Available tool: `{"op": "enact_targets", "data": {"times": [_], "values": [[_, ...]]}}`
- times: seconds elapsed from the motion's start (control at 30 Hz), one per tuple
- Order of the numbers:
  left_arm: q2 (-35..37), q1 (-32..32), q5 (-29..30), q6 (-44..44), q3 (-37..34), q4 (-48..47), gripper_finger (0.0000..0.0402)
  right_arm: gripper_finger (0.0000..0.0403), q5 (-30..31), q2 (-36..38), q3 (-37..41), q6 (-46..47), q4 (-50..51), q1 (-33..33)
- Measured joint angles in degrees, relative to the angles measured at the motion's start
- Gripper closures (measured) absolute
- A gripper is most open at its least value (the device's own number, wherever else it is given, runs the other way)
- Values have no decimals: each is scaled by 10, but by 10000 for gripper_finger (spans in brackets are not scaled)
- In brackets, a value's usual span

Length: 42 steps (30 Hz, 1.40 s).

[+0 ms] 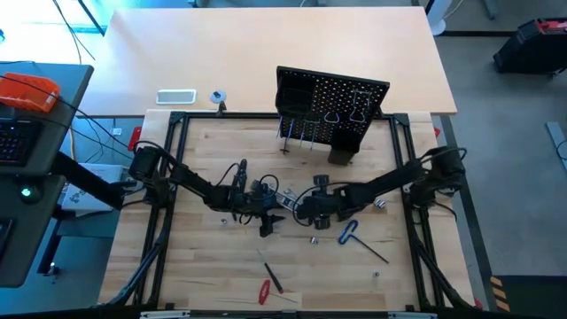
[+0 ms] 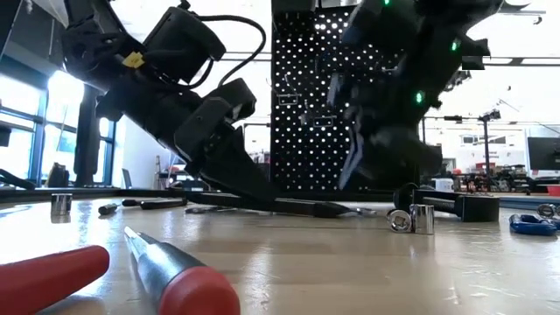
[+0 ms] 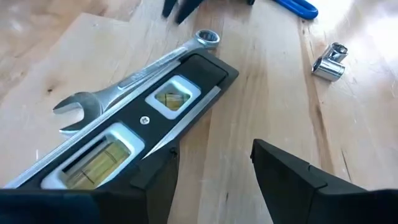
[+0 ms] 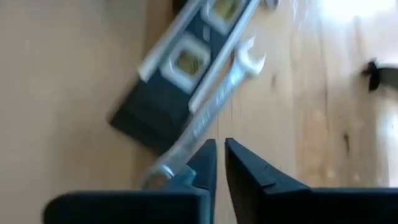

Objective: Hang tools onto peg board
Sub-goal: Hang the black spirit level onto the pegboard

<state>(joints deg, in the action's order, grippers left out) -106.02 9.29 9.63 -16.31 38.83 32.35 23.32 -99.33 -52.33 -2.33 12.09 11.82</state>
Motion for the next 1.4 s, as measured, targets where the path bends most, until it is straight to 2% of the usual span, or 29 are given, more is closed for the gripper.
{"op": "enact_targets", "data": {"times": [0.1,0.27,0.47,0.7,0.93,1.1,1.4], "values": [[0,0,1,1,0,0,204,327,-8,14,0,12,-13,9],[0,0,1,29,0,0,204,262,-65,17,0,55,-77,11],[21,11,6,100,0,-21,204,197,-68,-9,0,113,-125,8],[69,15,119,224,1,-103,203,172,-44,-64,0,151,-159,-7],[68,-36,53,251,0,-113,173,171,-38,-92,-1,161,-193,-21],[64,-81,-53,259,0,-124,147,171,-67,-108,-1,174,-210,-21],[64,-127,-123,288,0,-152,144,181,-85,-116,-3,166,-212,-21]]}}
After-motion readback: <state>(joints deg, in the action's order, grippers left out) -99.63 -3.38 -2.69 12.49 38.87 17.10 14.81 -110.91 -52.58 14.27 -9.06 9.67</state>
